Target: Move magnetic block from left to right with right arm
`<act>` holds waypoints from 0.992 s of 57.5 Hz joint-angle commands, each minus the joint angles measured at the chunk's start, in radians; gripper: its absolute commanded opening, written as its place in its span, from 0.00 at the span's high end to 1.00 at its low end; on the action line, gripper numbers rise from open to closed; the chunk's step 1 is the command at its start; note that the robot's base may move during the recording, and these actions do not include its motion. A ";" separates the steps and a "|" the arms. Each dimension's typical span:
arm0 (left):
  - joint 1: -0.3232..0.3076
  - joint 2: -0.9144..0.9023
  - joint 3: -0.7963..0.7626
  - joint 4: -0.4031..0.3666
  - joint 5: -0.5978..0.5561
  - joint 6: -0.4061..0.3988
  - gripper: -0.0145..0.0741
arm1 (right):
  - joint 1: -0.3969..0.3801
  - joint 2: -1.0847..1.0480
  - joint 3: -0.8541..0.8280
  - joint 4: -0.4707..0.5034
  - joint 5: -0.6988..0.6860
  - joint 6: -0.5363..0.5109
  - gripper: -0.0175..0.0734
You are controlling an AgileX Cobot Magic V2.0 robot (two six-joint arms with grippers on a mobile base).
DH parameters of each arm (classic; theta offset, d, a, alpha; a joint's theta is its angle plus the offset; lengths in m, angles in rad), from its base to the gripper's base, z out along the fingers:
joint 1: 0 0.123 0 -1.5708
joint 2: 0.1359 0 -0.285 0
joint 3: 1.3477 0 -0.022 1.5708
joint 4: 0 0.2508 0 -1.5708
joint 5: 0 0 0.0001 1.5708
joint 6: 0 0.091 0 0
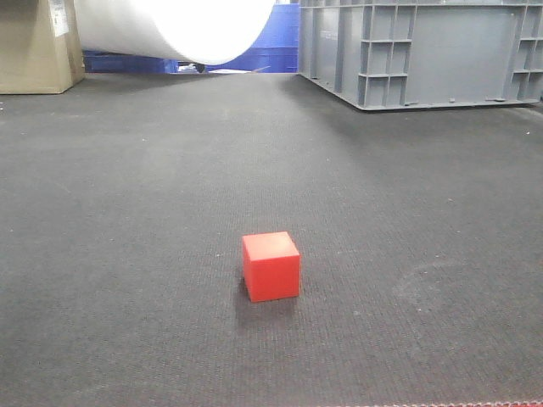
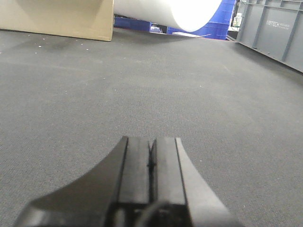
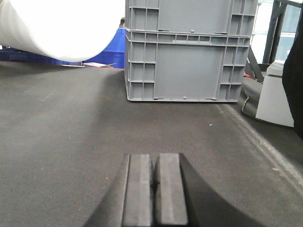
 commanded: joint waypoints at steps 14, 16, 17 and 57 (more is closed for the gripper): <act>0.000 -0.006 0.008 -0.007 -0.085 -0.002 0.97 | -0.006 -0.091 0.032 0.003 -0.037 -0.009 0.75; 0.000 -0.006 0.008 -0.007 -0.085 -0.002 0.97 | -0.006 -0.091 0.032 0.003 -0.045 -0.009 0.75; 0.000 -0.006 0.008 -0.007 -0.085 -0.002 0.97 | -0.006 -0.091 0.032 0.003 -0.047 -0.009 0.75; 0.000 -0.006 0.008 -0.007 -0.085 -0.002 0.97 | -0.006 -0.091 0.032 0.016 -0.018 0.038 0.75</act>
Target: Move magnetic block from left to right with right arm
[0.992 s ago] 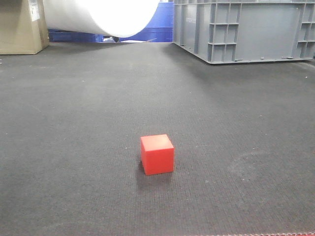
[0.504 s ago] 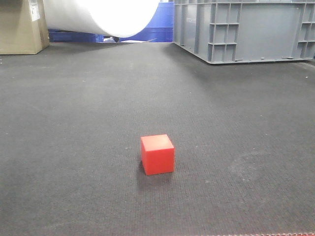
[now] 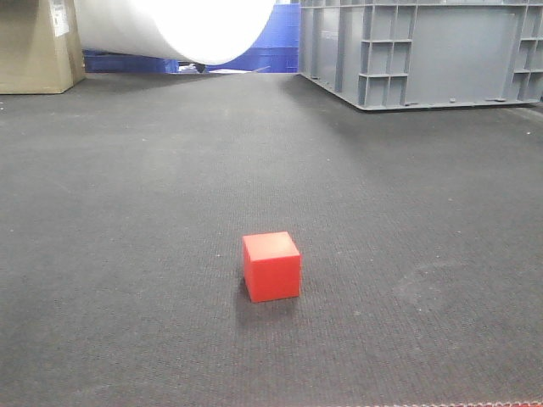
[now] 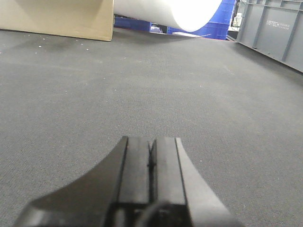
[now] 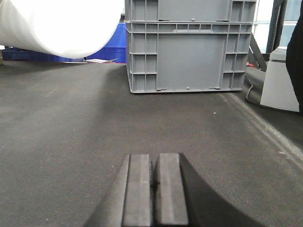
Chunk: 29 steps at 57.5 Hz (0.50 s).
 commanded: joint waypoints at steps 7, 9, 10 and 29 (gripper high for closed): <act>0.000 -0.006 0.008 -0.007 -0.085 -0.002 0.97 | -0.003 -0.022 0.000 0.005 -0.082 0.000 0.75; 0.000 -0.006 0.008 -0.007 -0.085 -0.002 0.97 | -0.003 -0.022 0.000 0.005 -0.082 0.000 0.75; 0.000 -0.006 0.008 -0.007 -0.085 -0.002 0.97 | -0.003 -0.022 0.000 0.005 -0.082 0.000 0.75; 0.000 -0.006 0.008 -0.007 -0.085 -0.002 0.97 | -0.003 -0.022 0.000 0.005 -0.082 0.000 0.75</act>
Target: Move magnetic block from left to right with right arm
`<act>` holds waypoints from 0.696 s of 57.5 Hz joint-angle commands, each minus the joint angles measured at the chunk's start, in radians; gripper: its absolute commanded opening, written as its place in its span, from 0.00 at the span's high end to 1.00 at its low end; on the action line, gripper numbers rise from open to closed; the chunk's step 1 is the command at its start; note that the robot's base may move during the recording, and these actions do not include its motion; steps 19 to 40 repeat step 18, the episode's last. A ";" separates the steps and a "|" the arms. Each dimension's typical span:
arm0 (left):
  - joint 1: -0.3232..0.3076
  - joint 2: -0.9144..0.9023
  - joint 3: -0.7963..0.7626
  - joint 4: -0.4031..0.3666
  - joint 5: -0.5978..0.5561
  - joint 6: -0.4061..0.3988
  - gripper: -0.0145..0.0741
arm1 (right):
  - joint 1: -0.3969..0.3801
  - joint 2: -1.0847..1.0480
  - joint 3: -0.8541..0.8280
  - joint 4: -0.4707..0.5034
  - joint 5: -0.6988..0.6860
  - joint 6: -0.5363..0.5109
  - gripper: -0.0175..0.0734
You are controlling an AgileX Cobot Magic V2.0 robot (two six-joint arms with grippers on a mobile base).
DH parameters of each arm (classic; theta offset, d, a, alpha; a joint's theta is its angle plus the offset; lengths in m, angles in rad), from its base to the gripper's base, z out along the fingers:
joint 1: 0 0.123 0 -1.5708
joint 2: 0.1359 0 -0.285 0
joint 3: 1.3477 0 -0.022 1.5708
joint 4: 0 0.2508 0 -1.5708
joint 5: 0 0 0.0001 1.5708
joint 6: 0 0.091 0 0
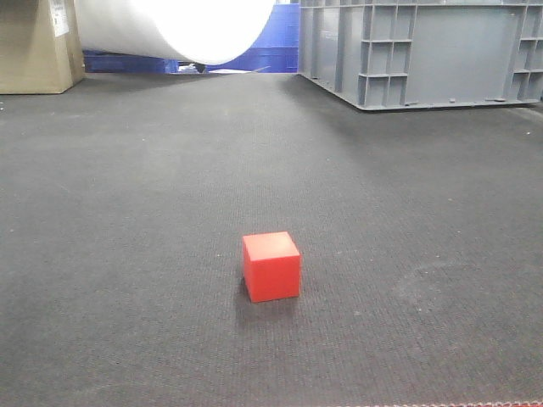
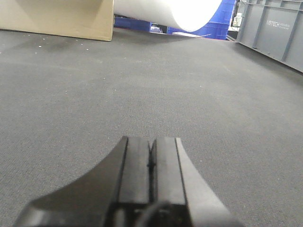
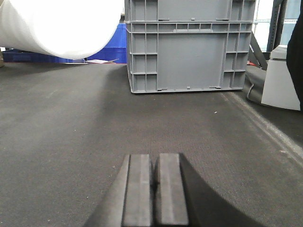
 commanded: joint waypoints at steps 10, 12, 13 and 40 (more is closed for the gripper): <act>0.000 -0.006 0.008 -0.007 -0.085 -0.002 0.97 | -0.003 -0.022 0.000 0.001 -0.082 0.000 0.75; 0.000 -0.006 0.008 -0.007 -0.085 -0.002 0.97 | -0.003 -0.022 0.000 0.001 -0.082 0.000 0.75; 0.000 -0.006 0.008 -0.007 -0.085 -0.002 0.97 | -0.003 -0.022 0.000 0.001 -0.082 0.000 0.75; 0.000 -0.006 0.008 -0.007 -0.085 -0.002 0.97 | -0.003 -0.022 0.000 0.001 -0.082 0.000 0.75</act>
